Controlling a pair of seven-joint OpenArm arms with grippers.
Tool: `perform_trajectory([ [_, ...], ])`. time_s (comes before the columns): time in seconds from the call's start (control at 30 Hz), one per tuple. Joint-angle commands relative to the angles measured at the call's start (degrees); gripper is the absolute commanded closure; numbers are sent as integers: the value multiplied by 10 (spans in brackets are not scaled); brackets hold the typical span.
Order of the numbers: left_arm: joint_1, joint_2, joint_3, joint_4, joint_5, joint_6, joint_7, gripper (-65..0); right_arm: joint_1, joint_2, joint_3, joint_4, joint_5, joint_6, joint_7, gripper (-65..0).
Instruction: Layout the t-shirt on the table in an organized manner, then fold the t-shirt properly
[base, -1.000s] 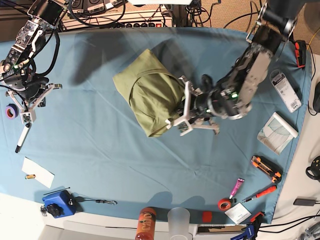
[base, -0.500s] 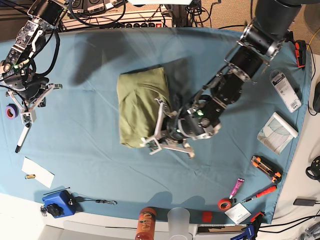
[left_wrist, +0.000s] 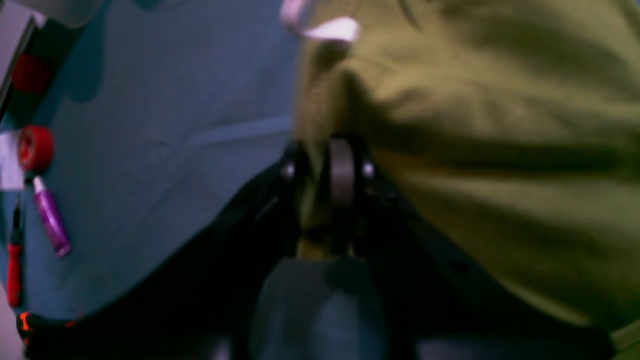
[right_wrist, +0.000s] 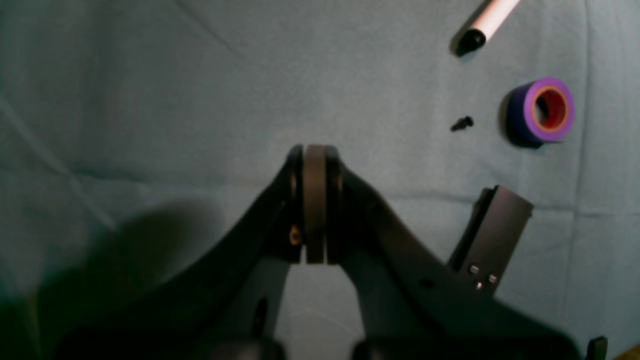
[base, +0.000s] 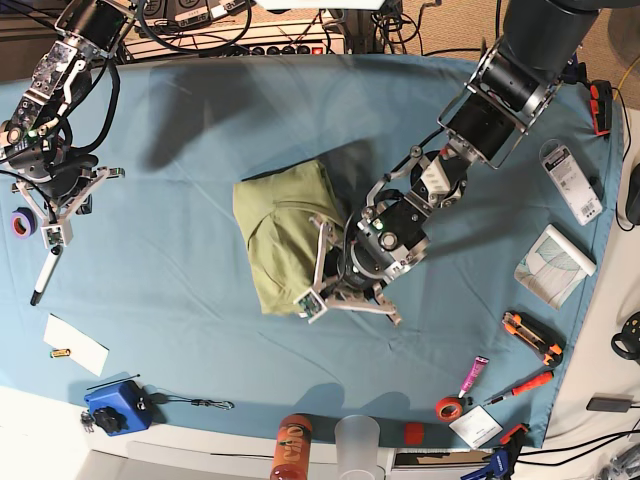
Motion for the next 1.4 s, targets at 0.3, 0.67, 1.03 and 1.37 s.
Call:
perform_trajectory([
  [0.3,-23,24,-4,18,17,61,5,-113,8,10,2,8,45,-1,9,0],
  [0.67,-23,24,-4,45,110,135,103,-113,8,10,2,8,148,21,22,0],
  [1.03,32,24,-26,162,238,207,194,-60,8,8,-24,8,412,68,12,0],
  [1.37,143,10,-172,244,209,187,192,0,32,-3,-243,8,290,68,97,0],
])
